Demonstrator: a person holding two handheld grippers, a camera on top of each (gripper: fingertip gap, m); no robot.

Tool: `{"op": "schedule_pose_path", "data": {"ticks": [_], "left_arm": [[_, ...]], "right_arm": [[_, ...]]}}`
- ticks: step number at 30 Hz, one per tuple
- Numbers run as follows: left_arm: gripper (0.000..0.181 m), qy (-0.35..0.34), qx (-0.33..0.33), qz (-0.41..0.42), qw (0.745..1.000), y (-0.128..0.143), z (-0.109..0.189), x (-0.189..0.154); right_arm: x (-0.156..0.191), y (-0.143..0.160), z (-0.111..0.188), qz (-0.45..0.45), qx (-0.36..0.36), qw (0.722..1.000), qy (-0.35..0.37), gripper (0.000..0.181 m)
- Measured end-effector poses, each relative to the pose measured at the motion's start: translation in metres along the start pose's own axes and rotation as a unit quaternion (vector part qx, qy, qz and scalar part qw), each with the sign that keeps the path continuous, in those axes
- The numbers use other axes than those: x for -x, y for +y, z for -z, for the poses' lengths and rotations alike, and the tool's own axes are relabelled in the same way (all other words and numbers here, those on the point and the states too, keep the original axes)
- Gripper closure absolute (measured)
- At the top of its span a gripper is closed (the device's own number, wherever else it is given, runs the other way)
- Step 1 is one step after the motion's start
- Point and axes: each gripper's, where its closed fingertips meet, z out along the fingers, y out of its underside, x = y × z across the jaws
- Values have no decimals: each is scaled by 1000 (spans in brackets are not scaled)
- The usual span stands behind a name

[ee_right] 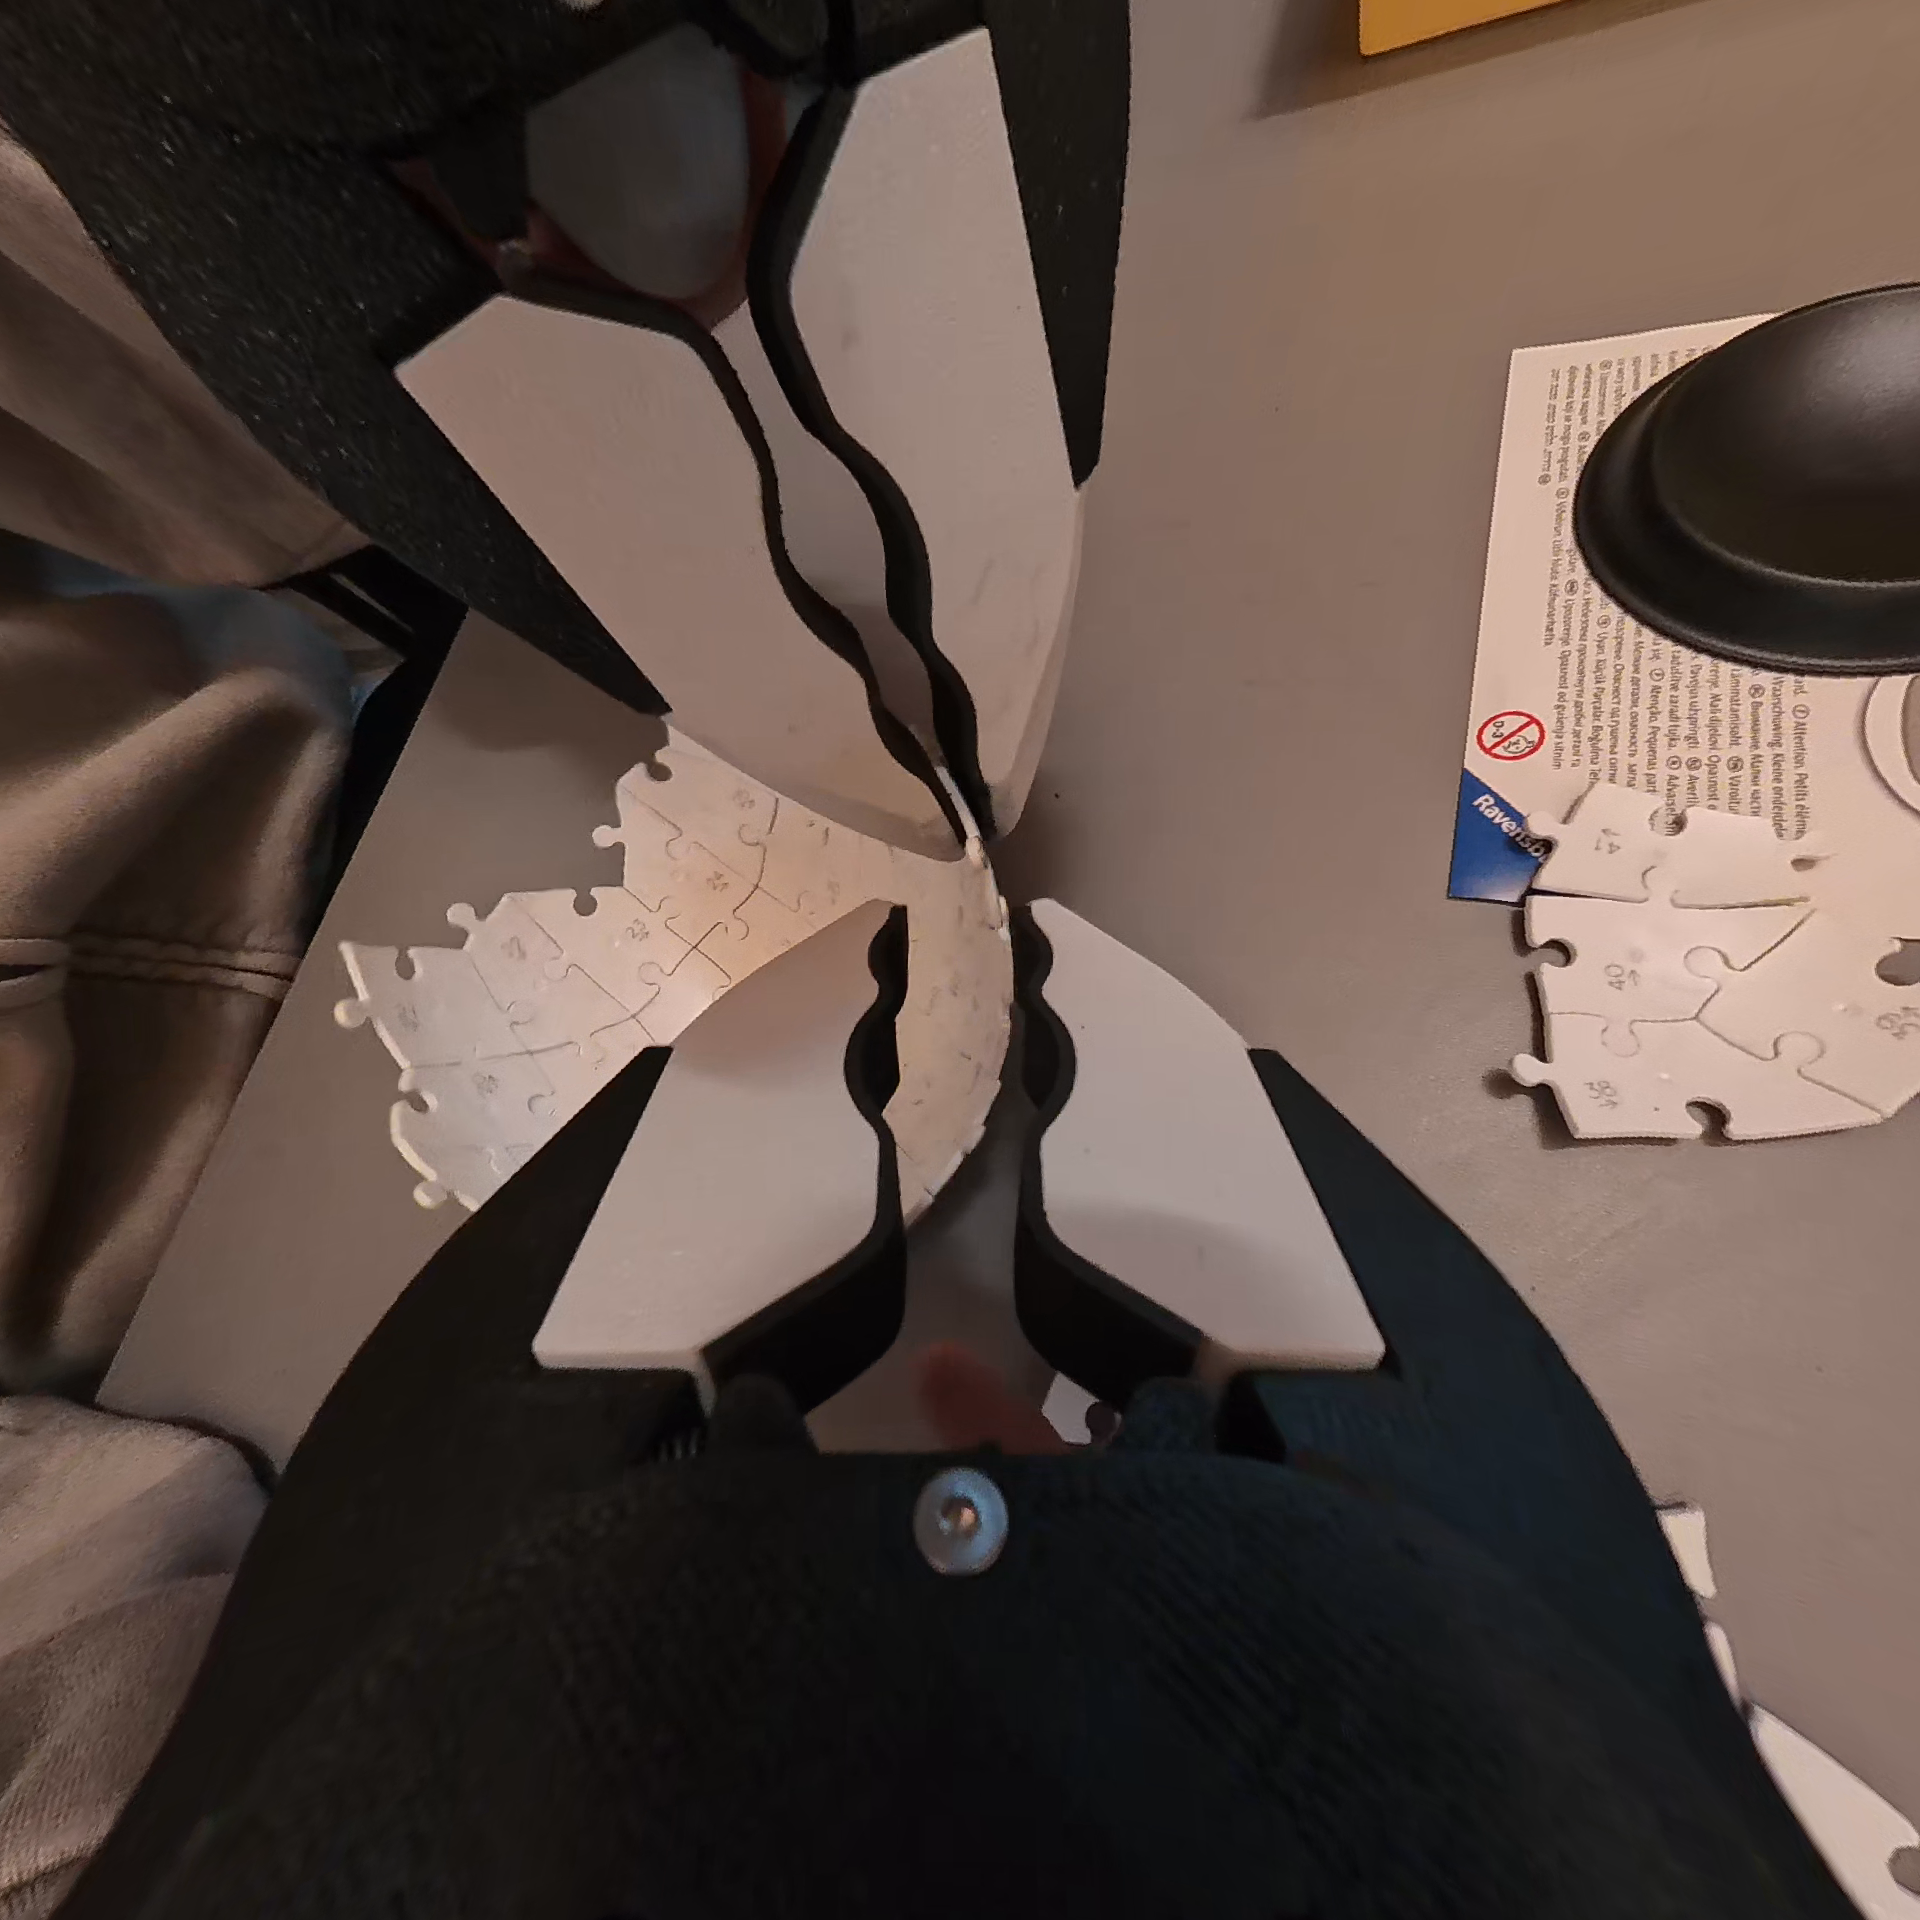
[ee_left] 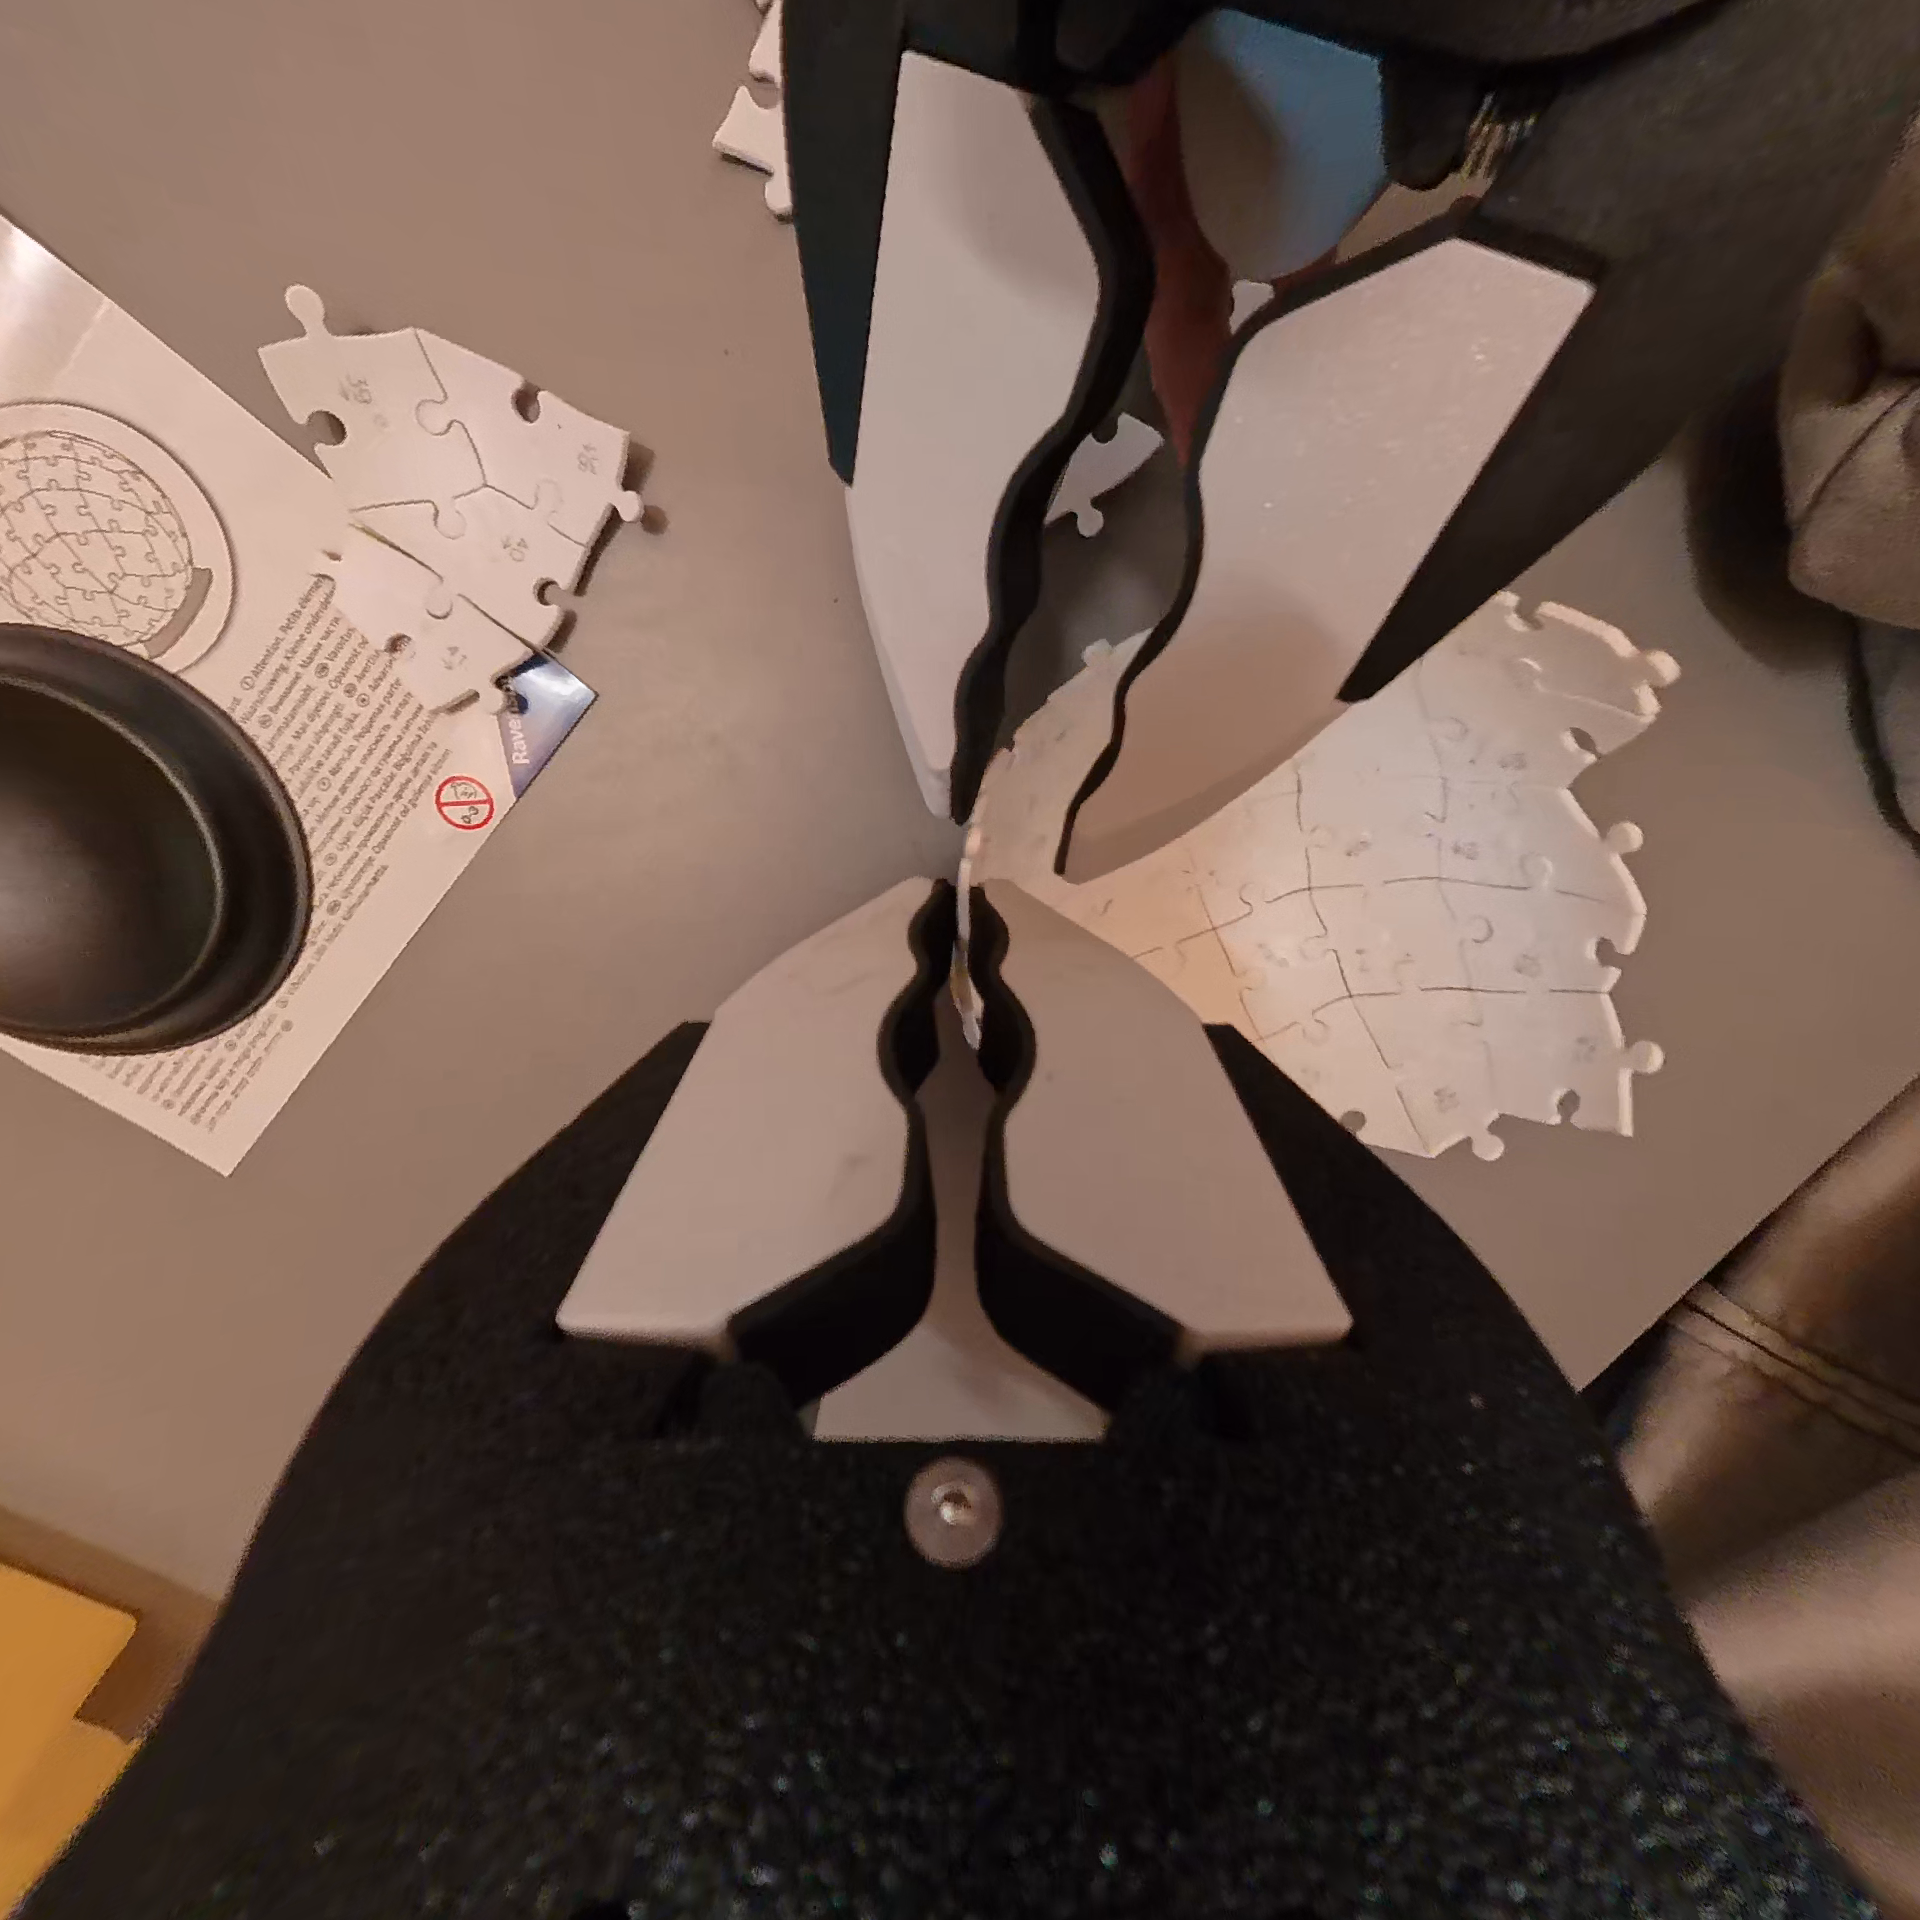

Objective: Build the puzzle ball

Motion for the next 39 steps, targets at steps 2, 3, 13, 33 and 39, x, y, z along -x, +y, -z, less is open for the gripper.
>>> {"op": "schedule_pose_path", "data": {"ticks": [2, 3, 13, 33, 39], "left_arm": [[180, 6, 7, 0, 1000, 2, -2, -1], [180, 7, 11, -2, 1000, 3, -3, -2], [180, 12, 0, 4, 1000, -1, -3, -1], [180, 43, 14, -38, 998, -6, -7, -9], [180, 42, 32, -47, 997, -4, -10, -8]], "right_arm": [[1, 1, 0, -3, 2, 1000, -3, 161], [-1, 3, 1, -5, 6, 1000, 2, 160], [-12, 5, 23, -77, -24, 996, 27, 153], [-5, 21, 7, -70, 44, 997, 6, 179], [-2, 19, 7, -55, 36, 998, -4, 175]]}}
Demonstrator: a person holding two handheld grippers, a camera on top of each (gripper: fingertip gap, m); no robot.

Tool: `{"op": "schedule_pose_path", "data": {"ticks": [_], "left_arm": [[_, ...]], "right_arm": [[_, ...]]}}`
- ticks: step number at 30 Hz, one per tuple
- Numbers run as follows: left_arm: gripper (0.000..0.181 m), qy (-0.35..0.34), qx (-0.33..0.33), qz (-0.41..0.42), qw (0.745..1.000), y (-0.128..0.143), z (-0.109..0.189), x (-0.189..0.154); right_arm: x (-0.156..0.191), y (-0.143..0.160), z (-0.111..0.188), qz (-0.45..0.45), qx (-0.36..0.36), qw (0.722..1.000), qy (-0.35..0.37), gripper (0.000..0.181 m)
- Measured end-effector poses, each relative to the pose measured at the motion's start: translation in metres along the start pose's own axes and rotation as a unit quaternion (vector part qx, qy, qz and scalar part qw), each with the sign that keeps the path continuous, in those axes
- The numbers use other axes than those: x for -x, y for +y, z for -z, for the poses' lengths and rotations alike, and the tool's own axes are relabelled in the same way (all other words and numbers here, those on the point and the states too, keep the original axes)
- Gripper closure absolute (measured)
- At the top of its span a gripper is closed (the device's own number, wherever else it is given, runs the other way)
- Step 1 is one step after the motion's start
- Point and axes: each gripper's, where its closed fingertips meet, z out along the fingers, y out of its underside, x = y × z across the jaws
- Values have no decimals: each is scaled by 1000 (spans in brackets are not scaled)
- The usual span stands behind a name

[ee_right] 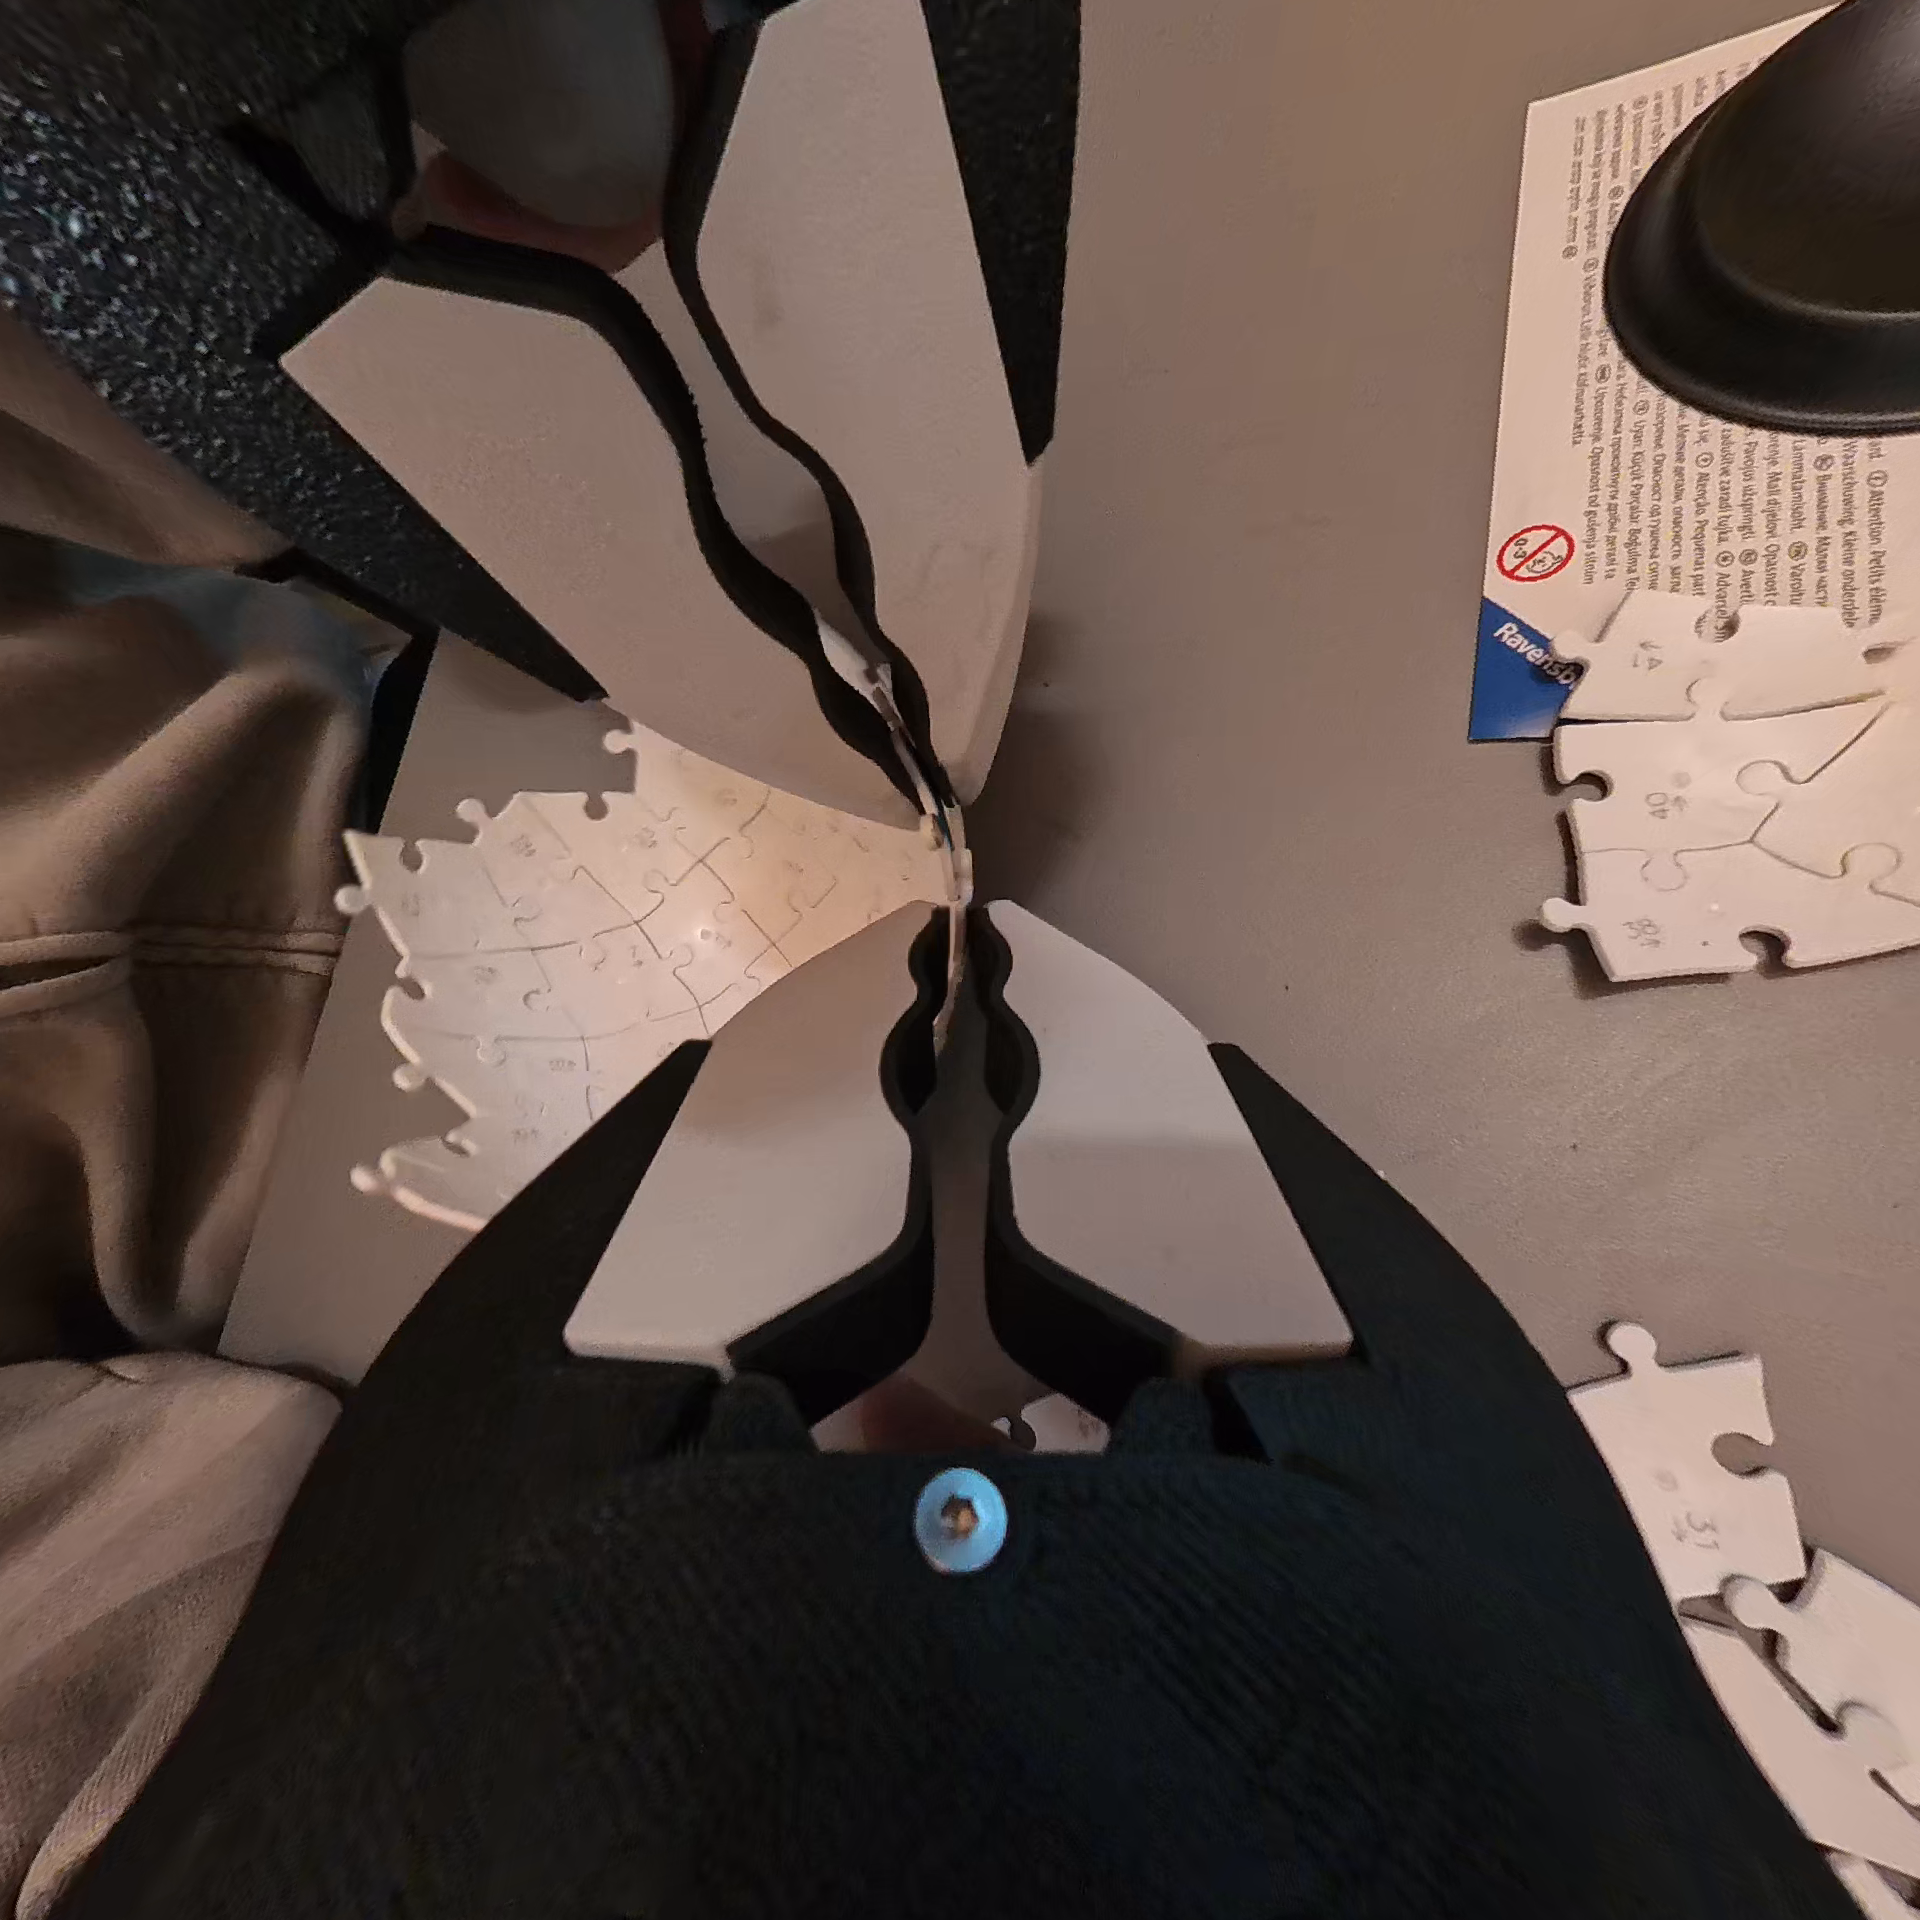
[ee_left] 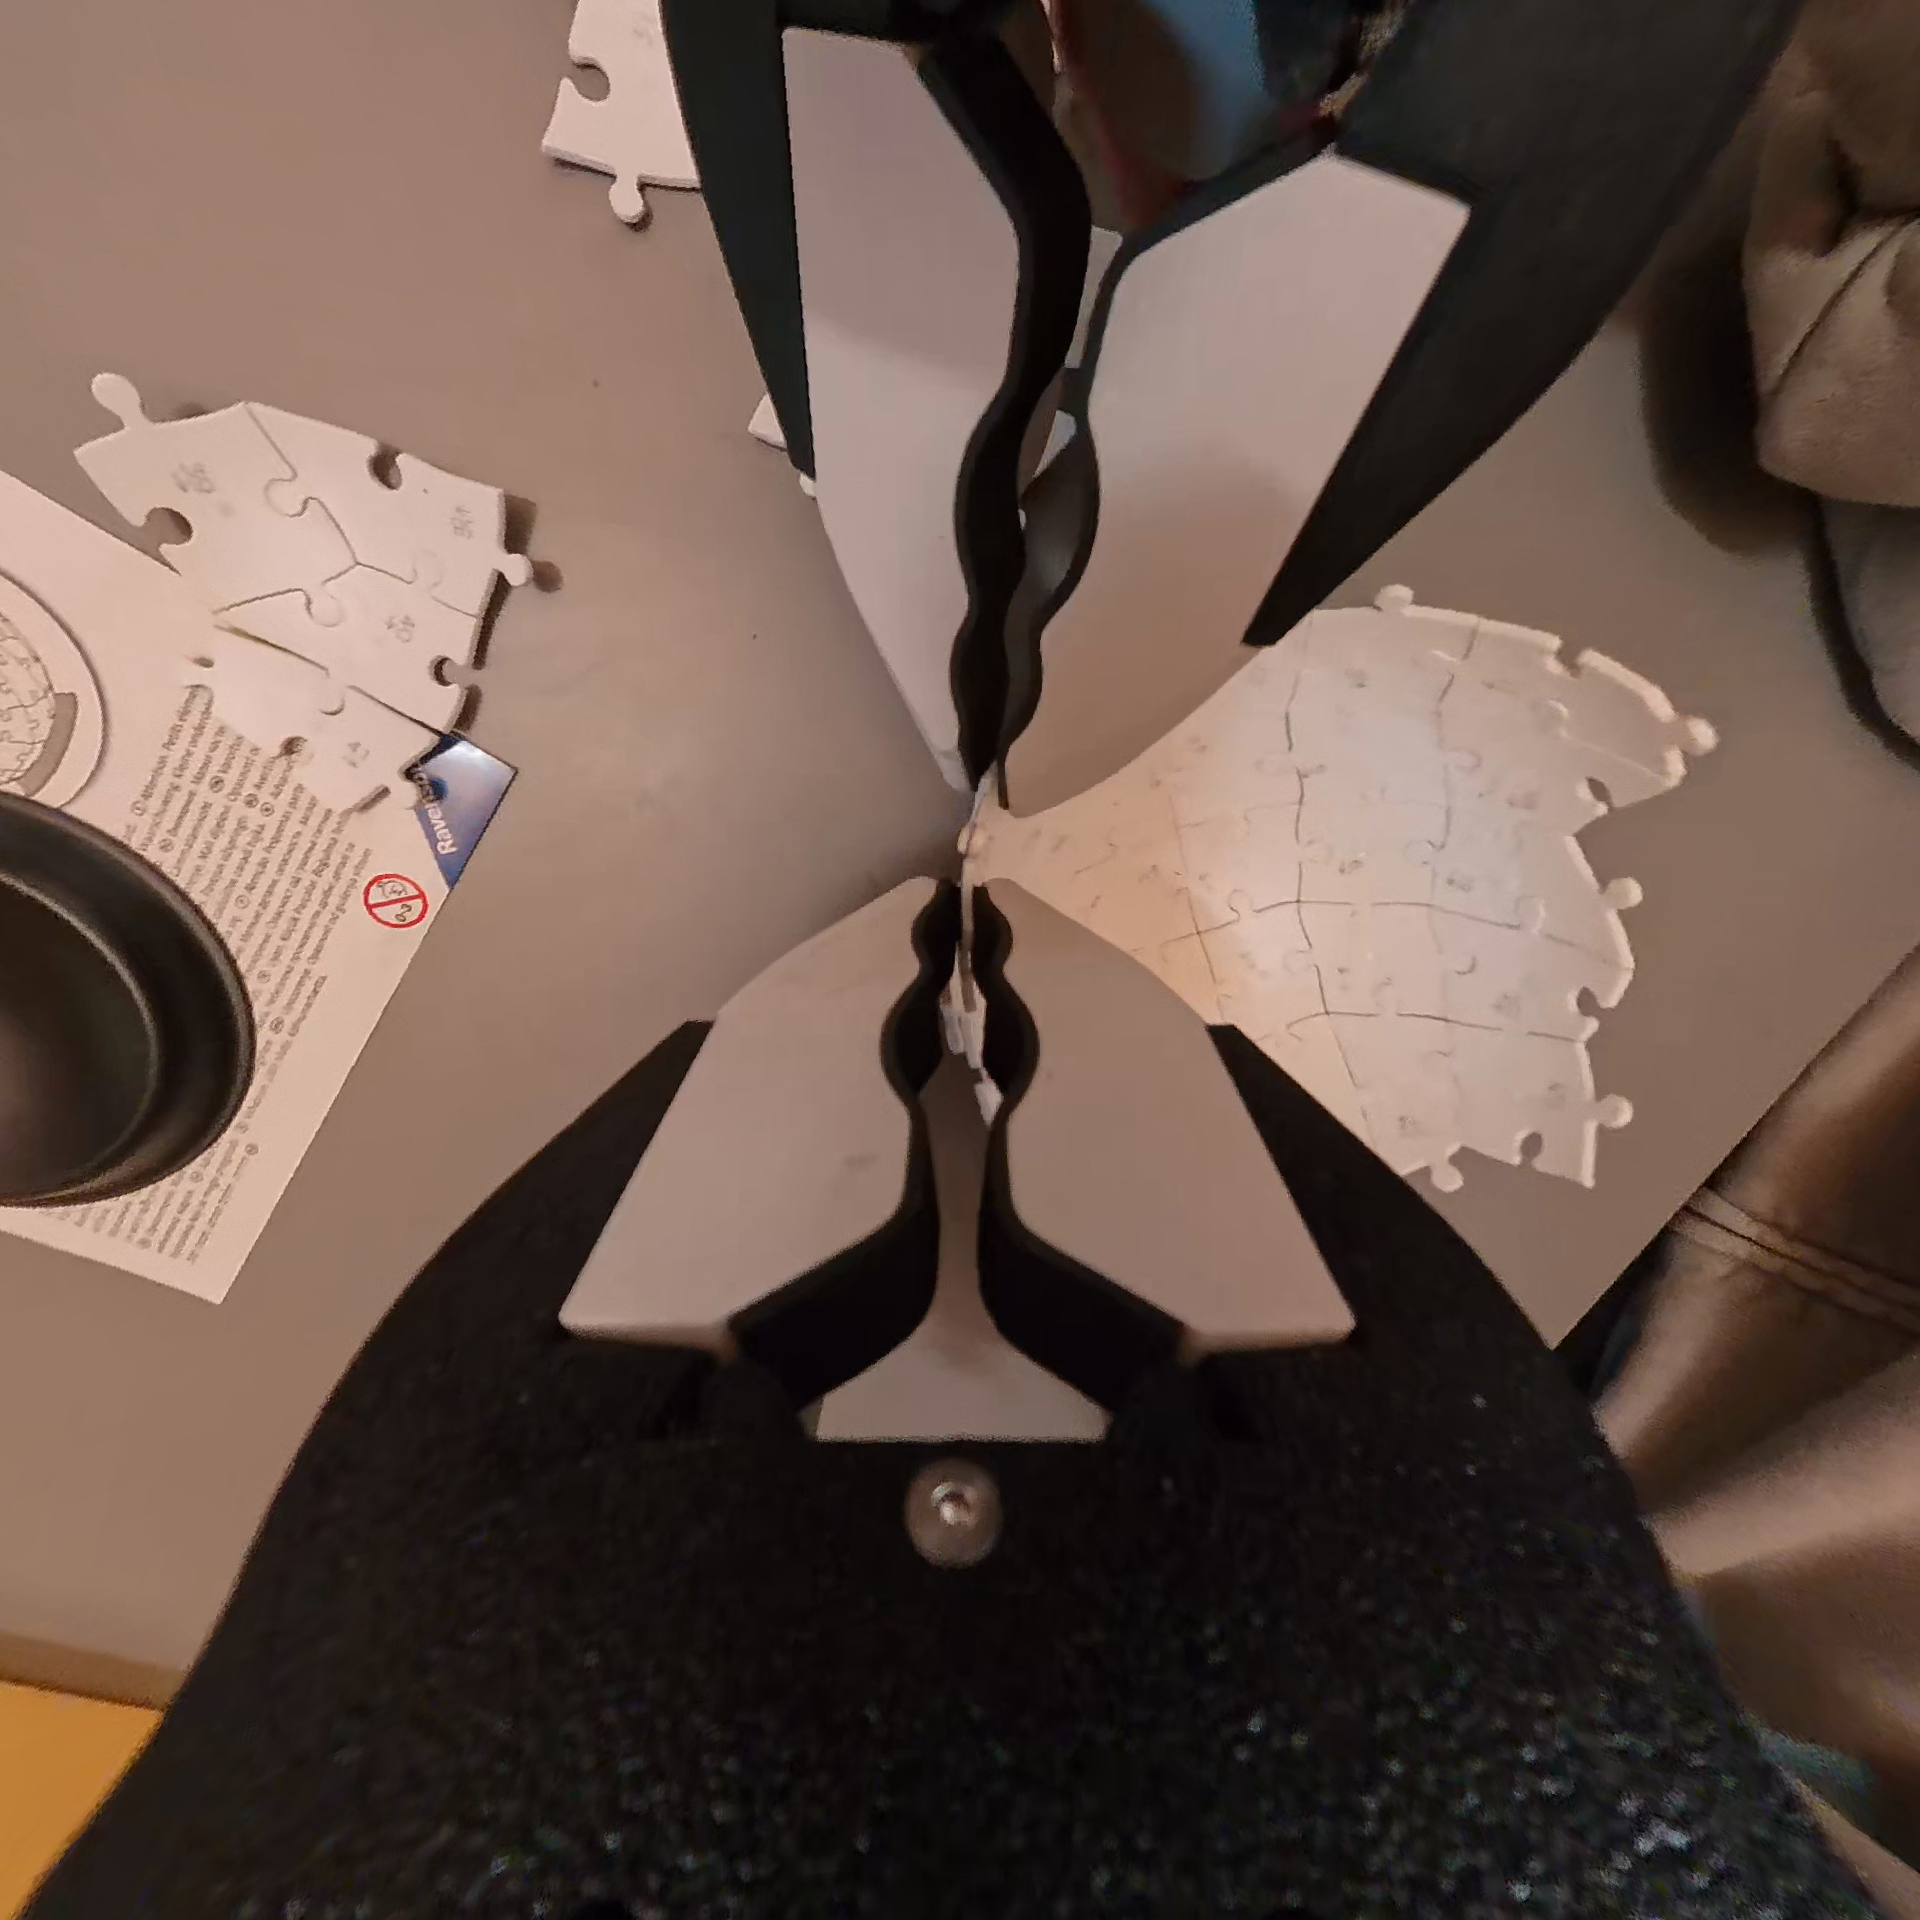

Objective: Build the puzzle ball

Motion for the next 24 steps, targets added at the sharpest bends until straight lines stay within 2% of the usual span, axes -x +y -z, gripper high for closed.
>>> {"op": "schedule_pose_path", "data": {"ticks": [10, 24], "left_arm": [[180, 6, 5, -9, 1000, 0, 1, 5], [180, -7, 1, 1, 1000, 4, 0, 12]], "right_arm": [[1, -3, -3, -3, -21, 1000, -19, 169], [-9, -8, -8, 8, -30, 1000, -7, 177]]}}
